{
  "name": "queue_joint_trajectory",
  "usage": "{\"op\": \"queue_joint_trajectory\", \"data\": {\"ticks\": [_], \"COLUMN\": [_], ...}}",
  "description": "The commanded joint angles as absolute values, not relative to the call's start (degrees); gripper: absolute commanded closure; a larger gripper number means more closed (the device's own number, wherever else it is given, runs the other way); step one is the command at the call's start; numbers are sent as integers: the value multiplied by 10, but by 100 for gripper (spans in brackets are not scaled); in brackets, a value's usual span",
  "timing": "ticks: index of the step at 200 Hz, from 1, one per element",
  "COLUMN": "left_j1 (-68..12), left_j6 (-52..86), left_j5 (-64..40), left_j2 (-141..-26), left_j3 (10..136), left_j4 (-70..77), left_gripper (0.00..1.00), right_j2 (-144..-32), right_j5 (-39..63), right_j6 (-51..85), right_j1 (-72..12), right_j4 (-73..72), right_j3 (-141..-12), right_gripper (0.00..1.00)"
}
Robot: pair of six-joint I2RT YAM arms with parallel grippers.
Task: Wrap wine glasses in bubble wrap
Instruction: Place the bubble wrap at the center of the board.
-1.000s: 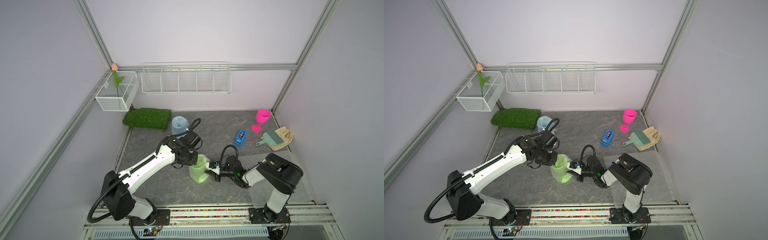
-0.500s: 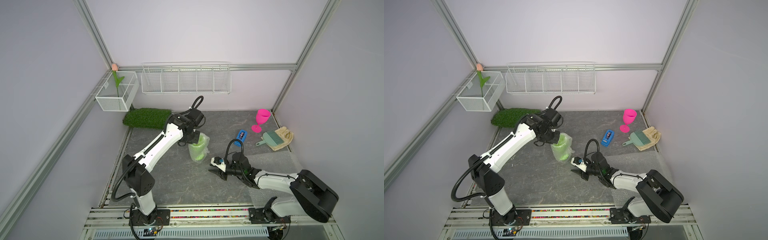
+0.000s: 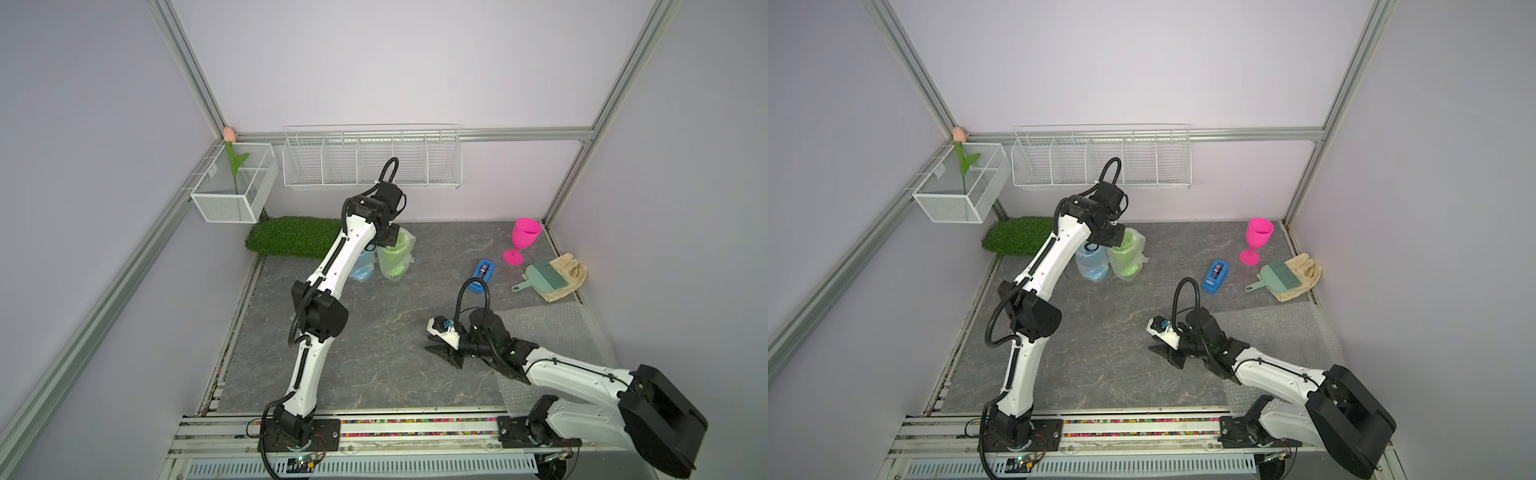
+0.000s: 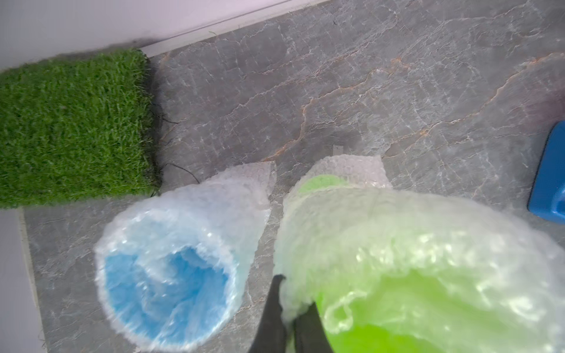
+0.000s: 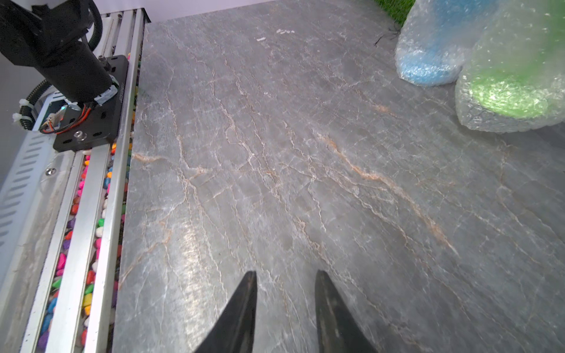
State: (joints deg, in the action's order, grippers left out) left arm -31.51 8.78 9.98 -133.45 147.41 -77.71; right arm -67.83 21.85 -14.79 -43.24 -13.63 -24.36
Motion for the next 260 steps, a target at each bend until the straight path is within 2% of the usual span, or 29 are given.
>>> {"op": "queue_joint_trajectory", "data": {"ticks": [1,26,62,79,118,142,172,211,226,248,260], "left_j1": [-311,-301,-297,-297,-297,-296,-296,-296,-296,-296,-296], "left_j6": [80,86,73,70,73,69,59,51,56,58,56], "left_j5": [78,57,58,58,72,83,98,110,113,104,103], "left_j2": [-1356,-1381,-1387,-1374,-1323,-1290,-1249,-1181,-1142,-1071,-1020], "left_j3": [1494,1496,1494,1496,1495,1495,1486,1411,1357,1257,1180], "left_j4": [-780,-761,-738,-726,-706,-704,-710,-703,-696,-675,-640], "left_gripper": [98,94,74,62,47,45,44,44,45,45,45], "right_j2": [-669,-674,-680,-679,-671,-679,-698,-737,-765,-796,-793], "right_j5": [212,209,202,190,134,84,44,32,44,76,60], "right_j6": [-147,-147,-149,-149,-124,-84,-31,78,114,149,149], "right_j1": [-440,-444,-448,-448,-445,-430,-396,-314,-272,-224,-221], "right_j4": [-101,-96,-80,-66,-35,-5,38,124,179,278,323], "right_j3": [-261,-264,-274,-283,-308,-338,-381,-447,-481,-528,-533], "right_gripper": [65,64,64,62,54,45,39,40,45,47,48]}}
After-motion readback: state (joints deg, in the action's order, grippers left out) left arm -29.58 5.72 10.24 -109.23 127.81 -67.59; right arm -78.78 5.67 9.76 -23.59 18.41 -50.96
